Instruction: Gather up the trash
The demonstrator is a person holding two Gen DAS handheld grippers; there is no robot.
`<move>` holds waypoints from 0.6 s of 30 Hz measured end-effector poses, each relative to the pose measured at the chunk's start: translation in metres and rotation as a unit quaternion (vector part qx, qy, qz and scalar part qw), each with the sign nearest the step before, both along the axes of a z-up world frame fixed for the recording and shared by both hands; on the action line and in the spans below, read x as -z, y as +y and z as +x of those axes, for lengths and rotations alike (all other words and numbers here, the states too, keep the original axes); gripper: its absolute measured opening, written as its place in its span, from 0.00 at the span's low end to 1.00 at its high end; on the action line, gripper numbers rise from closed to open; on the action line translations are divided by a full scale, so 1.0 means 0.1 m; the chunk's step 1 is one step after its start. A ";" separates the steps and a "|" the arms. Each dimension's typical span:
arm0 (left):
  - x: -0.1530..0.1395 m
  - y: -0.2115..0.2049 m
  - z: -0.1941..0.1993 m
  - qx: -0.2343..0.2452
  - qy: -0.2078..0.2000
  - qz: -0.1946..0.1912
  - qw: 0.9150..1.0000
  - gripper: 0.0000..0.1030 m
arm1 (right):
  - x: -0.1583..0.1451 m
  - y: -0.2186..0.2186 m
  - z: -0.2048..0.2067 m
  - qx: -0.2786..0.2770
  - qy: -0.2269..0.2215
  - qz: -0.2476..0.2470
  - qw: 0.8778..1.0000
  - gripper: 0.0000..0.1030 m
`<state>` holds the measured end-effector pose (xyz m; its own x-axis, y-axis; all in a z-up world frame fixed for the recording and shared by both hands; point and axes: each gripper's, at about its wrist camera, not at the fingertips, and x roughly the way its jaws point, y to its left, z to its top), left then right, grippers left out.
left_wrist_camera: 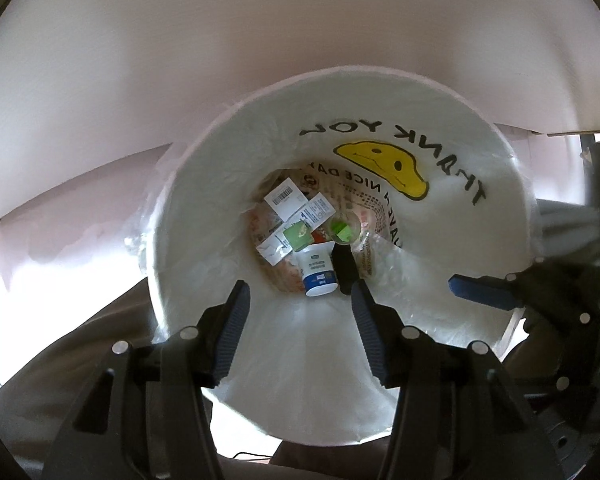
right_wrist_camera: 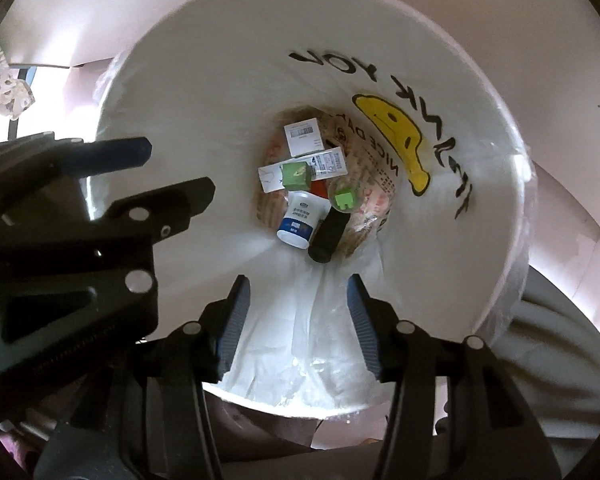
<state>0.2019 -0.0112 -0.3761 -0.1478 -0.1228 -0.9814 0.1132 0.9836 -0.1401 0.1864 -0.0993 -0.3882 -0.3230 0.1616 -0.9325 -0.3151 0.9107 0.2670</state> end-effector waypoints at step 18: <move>-1.57 0.27 -0.42 -0.002 -0.197 0.026 0.980 0.54 | -1.29 -0.16 -0.26 -0.016 -0.148 0.025 0.989 0.50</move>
<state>0.1597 0.0155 -0.2195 0.2444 -0.0704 -0.9671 0.1441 0.9889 -0.0355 0.1606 -0.1154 -0.2589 -0.0438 0.2031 -0.9782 -0.4145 0.8872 0.2028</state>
